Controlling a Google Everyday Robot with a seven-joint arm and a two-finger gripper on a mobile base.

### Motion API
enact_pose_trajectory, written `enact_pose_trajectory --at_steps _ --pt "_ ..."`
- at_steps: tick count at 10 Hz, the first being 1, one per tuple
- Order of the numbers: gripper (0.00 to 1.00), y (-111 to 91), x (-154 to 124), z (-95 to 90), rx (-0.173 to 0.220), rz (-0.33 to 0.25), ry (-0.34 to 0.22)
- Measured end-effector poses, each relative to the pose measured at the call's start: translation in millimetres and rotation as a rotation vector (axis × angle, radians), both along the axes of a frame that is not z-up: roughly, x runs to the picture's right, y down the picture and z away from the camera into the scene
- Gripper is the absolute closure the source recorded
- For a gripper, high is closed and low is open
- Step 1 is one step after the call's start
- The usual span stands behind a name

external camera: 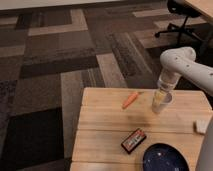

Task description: Place the ceramic cup in the ceramic bowl

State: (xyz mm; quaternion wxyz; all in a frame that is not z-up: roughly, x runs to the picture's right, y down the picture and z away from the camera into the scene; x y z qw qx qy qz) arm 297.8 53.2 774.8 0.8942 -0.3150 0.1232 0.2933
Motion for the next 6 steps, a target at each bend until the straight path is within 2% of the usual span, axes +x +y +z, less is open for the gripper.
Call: enact_pose_trajectory --at_steps 2,5,6 --pt "0.48 -1 0 0.6 -0.001 -0.013 0.0" --pt "0.93 -7 -4 -5.4 0.004 -0.048 0.022" --pt "1.0 -9 -6 -10.8 0.005 -0.056 0.028"
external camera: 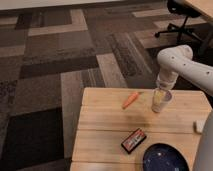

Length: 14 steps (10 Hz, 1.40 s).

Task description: Place the ceramic cup in the ceramic bowl

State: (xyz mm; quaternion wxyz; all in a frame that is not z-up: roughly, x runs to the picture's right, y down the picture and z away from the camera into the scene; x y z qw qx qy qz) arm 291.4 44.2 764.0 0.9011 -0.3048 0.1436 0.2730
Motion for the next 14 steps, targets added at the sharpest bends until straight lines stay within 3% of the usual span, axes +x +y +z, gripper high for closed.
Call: enact_pose_trajectory --at_steps 2,6,8,14 --pt "1.0 -3 -12 -15.4 0.006 -0.012 -0.006" --pt "1.0 8 -97 -60.7 -0.023 -0.089 -0.203" --pt "1.0 27 -118 -83.4 -0.083 -0.095 -0.26" --pt "1.0 27 -119 -86.6 -0.079 -0.11 -0.26"
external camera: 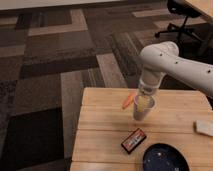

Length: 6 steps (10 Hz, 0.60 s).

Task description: Place the ceramic cup in the ceramic bowl

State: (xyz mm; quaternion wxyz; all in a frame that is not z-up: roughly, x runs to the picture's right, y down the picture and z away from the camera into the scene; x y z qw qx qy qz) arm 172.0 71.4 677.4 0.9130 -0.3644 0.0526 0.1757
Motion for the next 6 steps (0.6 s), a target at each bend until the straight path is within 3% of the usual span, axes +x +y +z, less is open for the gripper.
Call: enact_pose_trajectory --at_steps 3,6 --pt "1.0 17 -12 -49.2 0.023 -0.089 0.014" --pt "1.0 58 13 -83.1 0.025 -0.064 0.106"
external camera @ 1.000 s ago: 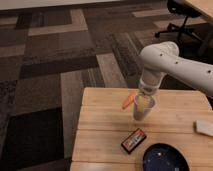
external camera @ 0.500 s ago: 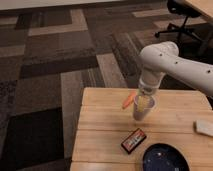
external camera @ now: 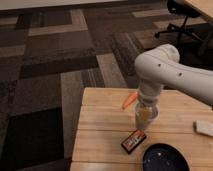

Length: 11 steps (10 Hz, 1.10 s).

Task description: Place the ceramic cup in the ceramic bowl

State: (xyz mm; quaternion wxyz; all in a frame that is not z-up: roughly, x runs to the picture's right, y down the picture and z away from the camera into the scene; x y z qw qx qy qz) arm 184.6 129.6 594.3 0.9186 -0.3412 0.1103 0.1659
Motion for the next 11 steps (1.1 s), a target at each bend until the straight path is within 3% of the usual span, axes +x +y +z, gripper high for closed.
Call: enact_pose_trajectory --at_steps 3,8,11 --pt "1.0 39 22 -22.4 0.048 0.034 0.041" --pt "1.0 39 21 -21.0 0.051 0.031 0.037" --pt "1.0 55 18 -40.3 0.057 0.03 0.038"
